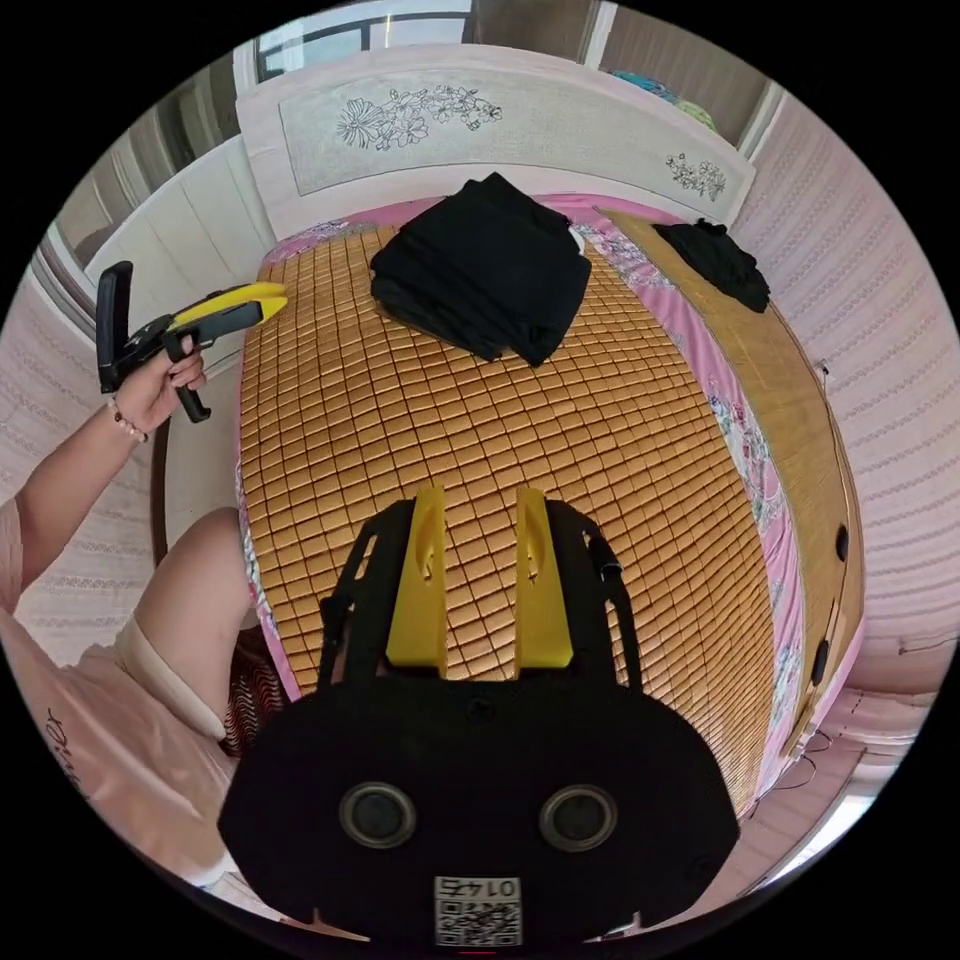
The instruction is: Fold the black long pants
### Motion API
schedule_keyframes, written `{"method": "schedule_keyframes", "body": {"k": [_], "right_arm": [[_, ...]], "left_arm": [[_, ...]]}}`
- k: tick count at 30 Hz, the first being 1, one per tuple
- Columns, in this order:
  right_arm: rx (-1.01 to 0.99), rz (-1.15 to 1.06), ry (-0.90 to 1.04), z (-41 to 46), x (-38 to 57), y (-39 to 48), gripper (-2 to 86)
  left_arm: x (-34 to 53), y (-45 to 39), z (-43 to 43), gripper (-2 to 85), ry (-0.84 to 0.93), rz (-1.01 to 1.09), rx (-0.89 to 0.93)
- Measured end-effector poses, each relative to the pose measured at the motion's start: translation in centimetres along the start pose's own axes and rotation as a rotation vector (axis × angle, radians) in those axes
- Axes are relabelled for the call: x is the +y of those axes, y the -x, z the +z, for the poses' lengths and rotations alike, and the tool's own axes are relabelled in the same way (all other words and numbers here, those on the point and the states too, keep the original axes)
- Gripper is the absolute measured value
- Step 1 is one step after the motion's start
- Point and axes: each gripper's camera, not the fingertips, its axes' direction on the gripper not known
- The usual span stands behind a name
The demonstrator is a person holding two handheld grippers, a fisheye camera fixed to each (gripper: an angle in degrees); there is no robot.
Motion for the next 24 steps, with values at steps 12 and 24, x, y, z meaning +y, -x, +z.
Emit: {"method": "schedule_keyframes", "body": {"k": [12,24], "right_arm": [[0.056,-0.167,-0.025,10.6,-22.3,6.5,10.5],[0.162,-0.101,-0.04,0.5,-15.9,-1.5,0.3]], "left_arm": [[-4.0,5.8,7.9,7.9,0.139,-0.036,-0.095],[-6.9,4.7,-1.0,-1.0,0.051,0.053,0.059]]}}
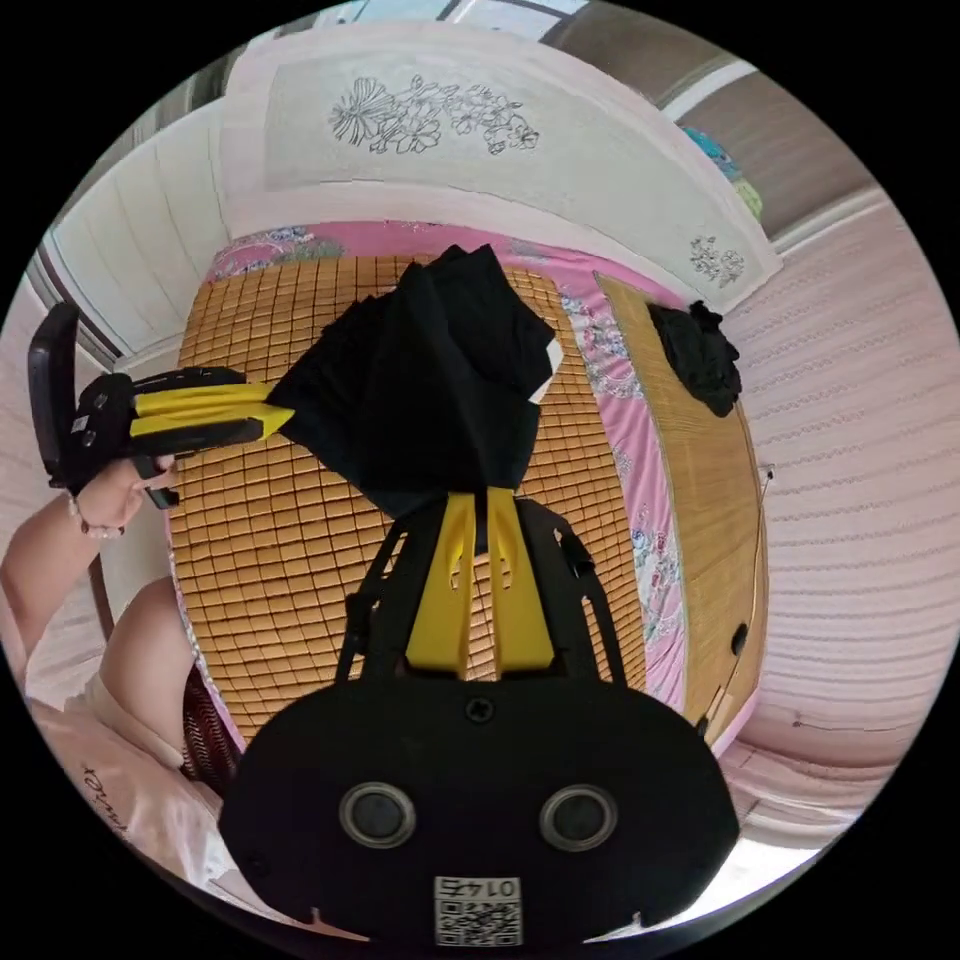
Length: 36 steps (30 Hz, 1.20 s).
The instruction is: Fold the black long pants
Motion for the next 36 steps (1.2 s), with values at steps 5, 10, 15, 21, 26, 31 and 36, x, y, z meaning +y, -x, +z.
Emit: {"method": "schedule_keyframes", "body": {"k": [5,10,15,21,26,31,36], "right_arm": [[-0.234,0.249,-0.161,-6.0,16.0,-3.0,0.8],[-0.366,0.524,0.029,-0.8,33.8,3.5,1.9],[-0.365,0.712,0.124,1.7,42.2,8.4,0.7],[-0.268,0.323,0.022,-1.4,35.7,13.4,5.7],[-0.243,0.036,0.016,-0.6,30.7,20.3,15.5],[-0.367,-0.032,0.278,5.1,29.2,24.5,13.9],[-0.363,-0.045,0.167,0.7,32.6,22.2,2.9]], "left_arm": [[5.0,-0.9,-9.6,-1.0,-0.082,0.046,0.025],[19.1,-0.4,-12.9,-1.0,0.25,-0.123,0.142],[26.4,-0.9,-13.2,-1.0,0.375,-0.229,0.099],[23.9,-1.3,-15.5,-1.0,0.312,-0.163,0.134],[22.4,-1.3,-19.7,-1.0,0.254,-0.124,0.214],[25.0,1.0,-18.1,-0.6,0.498,-0.197,0.112],[25.6,3.3,-18.6,0.6,0.433,-0.332,0.18]]}}
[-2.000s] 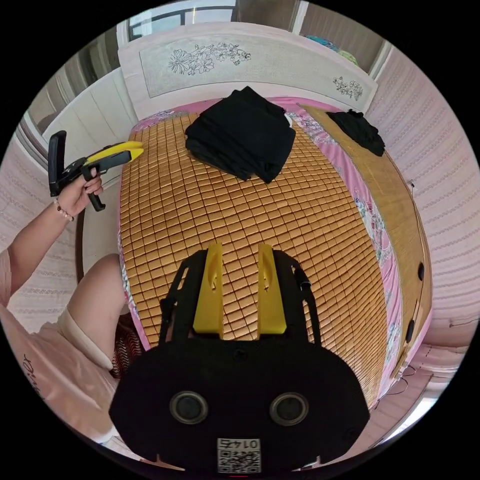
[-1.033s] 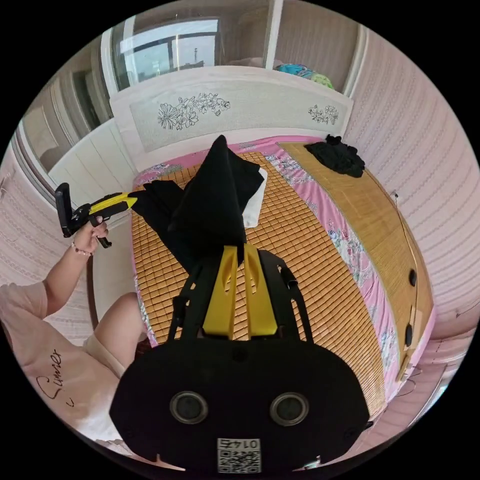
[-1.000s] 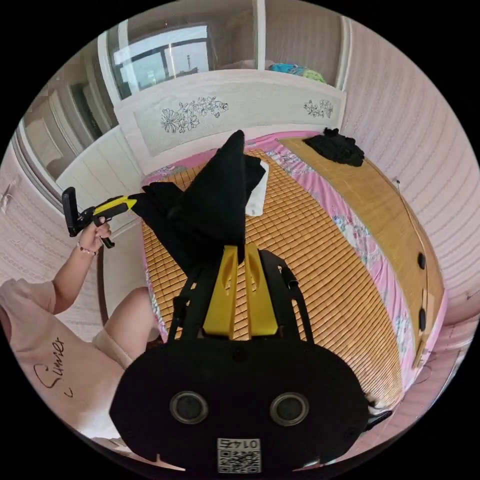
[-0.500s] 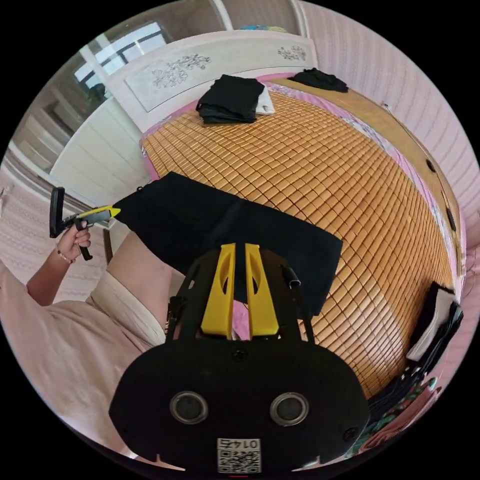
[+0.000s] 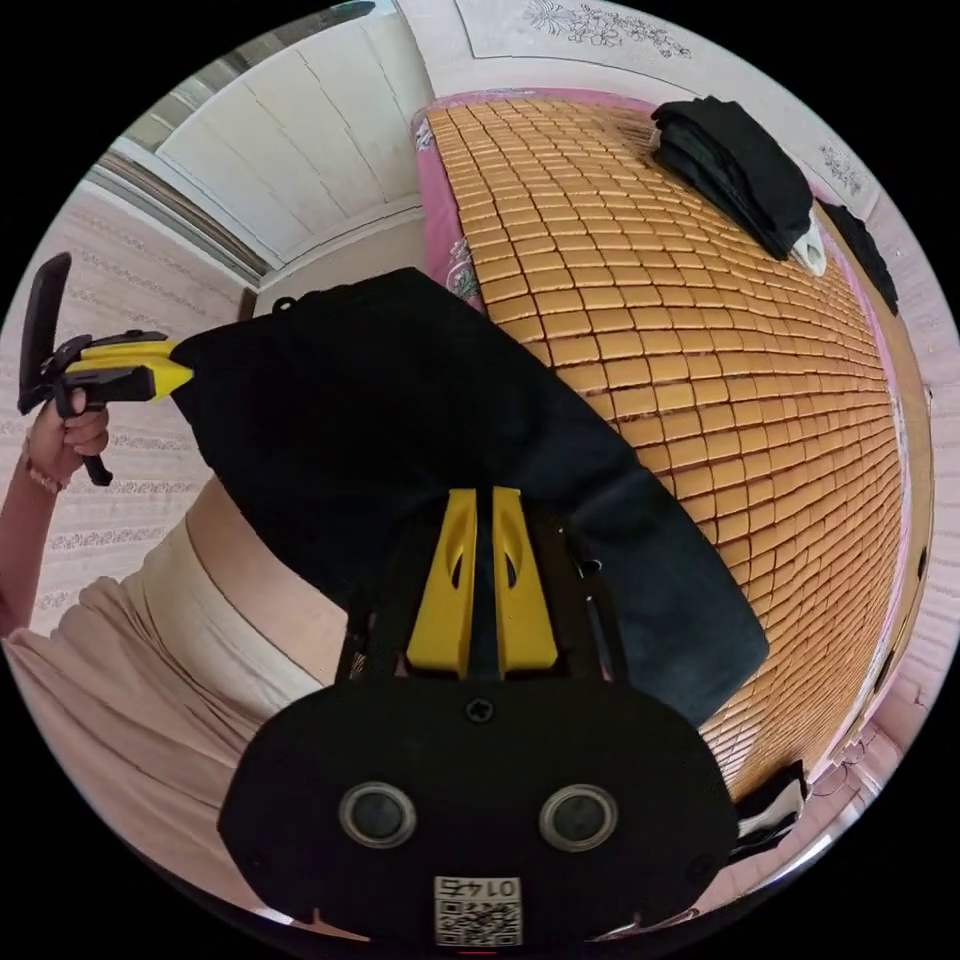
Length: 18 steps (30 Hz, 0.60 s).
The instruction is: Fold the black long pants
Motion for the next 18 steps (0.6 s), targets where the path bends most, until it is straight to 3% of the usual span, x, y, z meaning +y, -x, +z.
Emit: {"method": "schedule_keyframes", "body": {"k": [4,8,11,15,18], "right_arm": [[-0.006,0.094,-0.139,-5.3,5.8,-2.6,1.9],[-0.05,0.384,-0.36,-12.7,16.9,-8.1,1.6],[0.037,0.574,-0.435,-16.8,25.6,-10.3,1.5],[0.227,0.758,-0.464,-21.0,36.2,-10.5,1.5],[0.241,0.898,-0.511,-22.7,43.4,-10.6,1.5]], "left_arm": [[-1.0,1.1,-1.3,3.3,0.013,-0.034,0.03],[-2.2,1.8,-3.4,3.5,-0.048,-0.035,-0.022],[-4.6,2.4,-2.2,6.1,-0.047,-0.054,-0.047],[-8.7,2.6,3.5,9.7,0.152,-0.151,0.088],[-10.4,1.1,7.0,5.9,0.322,-0.071,-0.088]]}}
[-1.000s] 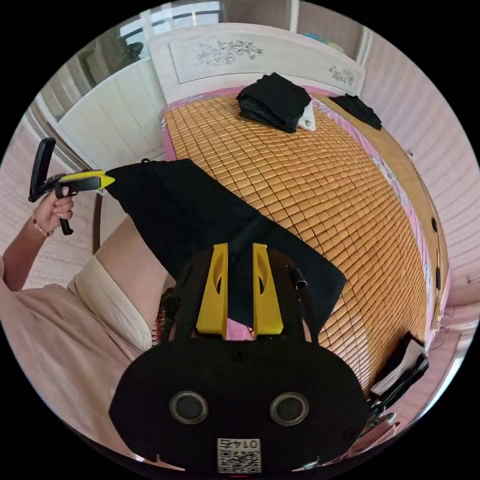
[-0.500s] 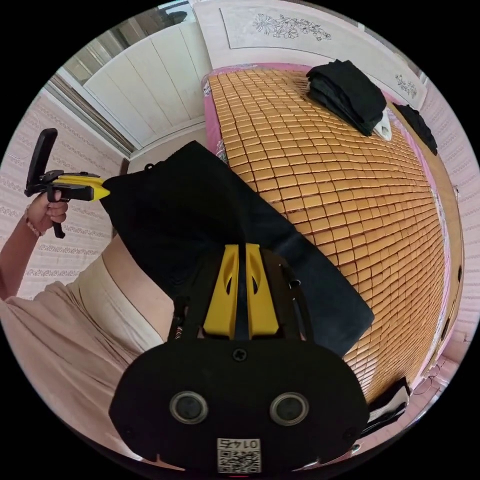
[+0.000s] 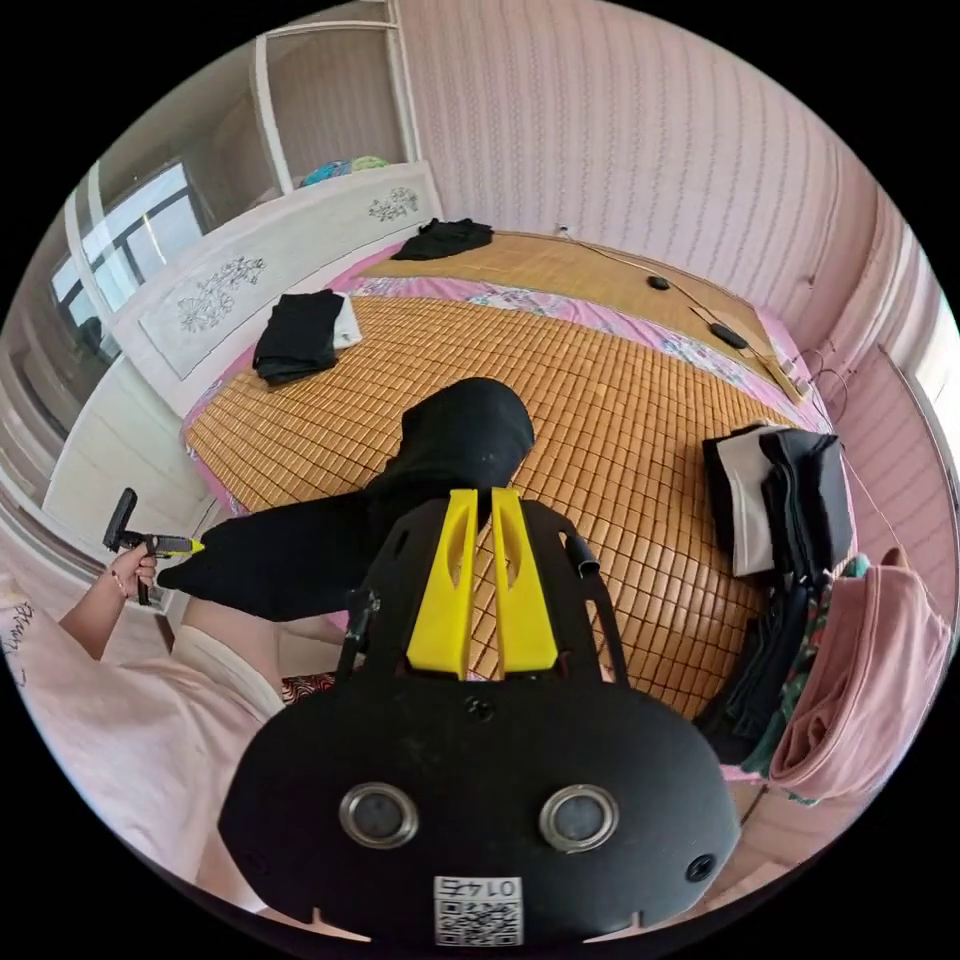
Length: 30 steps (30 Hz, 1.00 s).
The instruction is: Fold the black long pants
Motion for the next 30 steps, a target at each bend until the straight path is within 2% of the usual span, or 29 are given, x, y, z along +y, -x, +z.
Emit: {"method": "schedule_keyframes", "body": {"k": [3,8,15,20,23,25,28,30], "right_arm": [[0.012,0.129,-0.054,-3.4,2.7,-4.8,1.5],[-0.021,0.201,-0.097,-7.2,4.2,-10.3,1.4],[-0.25,0.284,-0.309,-13.1,1.8,-17.9,1.1],[-0.228,0.285,-0.533,-18.1,6.0,-22.7,0.8],[-0.059,0.365,-0.409,-18.0,11.3,-25.5,0.6],[0.036,0.444,-0.326,-16.7,14.9,-26.8,0.5],[0.056,0.605,-0.114,-13.7,19.6,-29.4,0.6],[0.034,0.647,-0.042,-12.4,20.8,-30.2,1.4]], "left_arm": [[-0.7,-1.4,-0.7,0.5,0.009,0.075,-0.028],[-1.4,-5.0,-3.9,-0.8,-0.104,0.193,-0.032],[-4.6,-13.4,-12.5,-1.0,-0.428,0.413,0.006],[-1.8,-13.1,-19.7,-1.0,-0.721,0.466,0.054],[0.5,-9.6,-19.4,-1.0,-0.728,0.359,-0.053],[1.2,-5.1,-15.9,-1.0,-0.678,0.152,-0.171],[1.3,0.6,-10.2,-1.0,-0.484,-0.054,-0.097],[2.0,1.3,-8.5,-1.0,-0.49,-0.093,-0.06]]}}
